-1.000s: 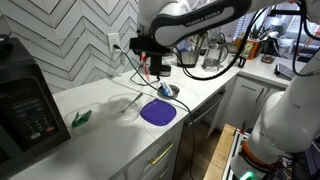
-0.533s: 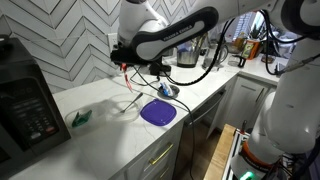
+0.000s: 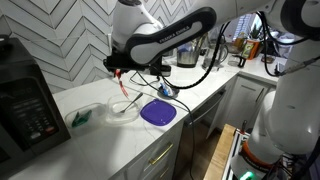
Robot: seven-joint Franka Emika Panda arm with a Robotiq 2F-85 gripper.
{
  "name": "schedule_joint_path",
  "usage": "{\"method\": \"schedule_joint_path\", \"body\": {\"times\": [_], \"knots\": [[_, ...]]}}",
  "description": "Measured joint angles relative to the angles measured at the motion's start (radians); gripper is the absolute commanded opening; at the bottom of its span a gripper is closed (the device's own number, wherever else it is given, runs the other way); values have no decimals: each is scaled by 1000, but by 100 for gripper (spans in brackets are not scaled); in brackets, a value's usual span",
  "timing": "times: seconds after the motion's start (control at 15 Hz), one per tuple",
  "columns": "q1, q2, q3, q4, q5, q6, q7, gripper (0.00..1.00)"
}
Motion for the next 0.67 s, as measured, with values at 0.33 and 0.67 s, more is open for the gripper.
{"method": "schedule_joint_path", "body": {"times": [0.33, 0.67], "knots": [[21, 81, -4, 16, 1, 35, -10, 5], [66, 154, -20, 52, 0, 44, -10, 5]]}}
